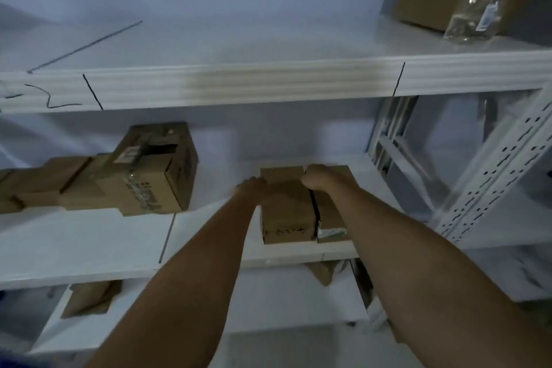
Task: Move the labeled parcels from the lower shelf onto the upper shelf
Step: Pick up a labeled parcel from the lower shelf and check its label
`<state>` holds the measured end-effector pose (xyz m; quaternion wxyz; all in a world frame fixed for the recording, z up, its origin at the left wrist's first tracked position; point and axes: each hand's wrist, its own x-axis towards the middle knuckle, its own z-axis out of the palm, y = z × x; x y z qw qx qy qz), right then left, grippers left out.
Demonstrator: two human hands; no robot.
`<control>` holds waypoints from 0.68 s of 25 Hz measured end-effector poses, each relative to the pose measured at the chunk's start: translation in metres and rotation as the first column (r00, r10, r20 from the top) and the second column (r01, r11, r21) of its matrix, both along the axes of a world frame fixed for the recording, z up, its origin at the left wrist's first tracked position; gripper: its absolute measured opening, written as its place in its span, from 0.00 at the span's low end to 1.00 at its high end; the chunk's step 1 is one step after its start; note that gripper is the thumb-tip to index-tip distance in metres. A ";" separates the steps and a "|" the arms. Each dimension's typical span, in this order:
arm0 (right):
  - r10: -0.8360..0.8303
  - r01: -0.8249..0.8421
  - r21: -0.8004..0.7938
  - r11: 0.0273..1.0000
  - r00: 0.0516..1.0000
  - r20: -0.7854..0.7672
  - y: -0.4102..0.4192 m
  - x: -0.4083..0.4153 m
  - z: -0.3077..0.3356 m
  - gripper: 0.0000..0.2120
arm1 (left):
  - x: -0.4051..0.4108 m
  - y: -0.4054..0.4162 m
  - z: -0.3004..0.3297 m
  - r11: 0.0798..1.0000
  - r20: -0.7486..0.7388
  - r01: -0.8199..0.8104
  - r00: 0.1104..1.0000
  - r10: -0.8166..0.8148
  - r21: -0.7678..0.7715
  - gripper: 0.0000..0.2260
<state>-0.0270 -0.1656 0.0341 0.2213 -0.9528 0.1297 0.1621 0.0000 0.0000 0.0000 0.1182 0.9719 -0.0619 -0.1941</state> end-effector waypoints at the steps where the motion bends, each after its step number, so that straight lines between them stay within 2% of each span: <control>1: -0.011 0.011 0.005 1.000 0.999 -0.041 0.000 0.002 -0.005 0.23 | 0.000 -0.004 -0.005 0.999 -0.024 -0.029 0.999 0.029 -0.017 0.29; 3: -0.057 0.058 0.012 0.998 0.995 -0.086 -0.004 0.005 -0.018 0.23 | 0.000 -0.008 -0.016 0.990 -0.079 -0.104 0.992 0.096 -0.101 0.28; 8: 0.000 -0.003 -0.042 0.999 0.998 -0.058 -0.001 0.017 -0.031 0.23 | 0.006 -0.016 -0.024 0.937 -0.155 -0.268 0.959 0.237 -0.223 0.27; 11: 0.002 -0.002 -0.008 1.000 0.998 -0.056 0.003 0.021 -0.039 0.21 | 0.002 -0.011 -0.026 0.821 -0.298 -0.440 0.890 0.345 -0.364 0.30; 14: -0.067 0.085 0.120 0.989 0.987 -0.144 0.007 0.025 -0.046 0.19 | -0.004 -0.006 -0.028 0.676 -0.396 -0.547 0.834 0.385 -0.494 0.32; 17: -0.187 0.235 0.360 0.903 0.968 -0.166 0.008 0.028 -0.044 0.12 | 0.000 0.004 -0.019 0.591 -0.342 -0.515 0.856 0.386 -0.621 0.27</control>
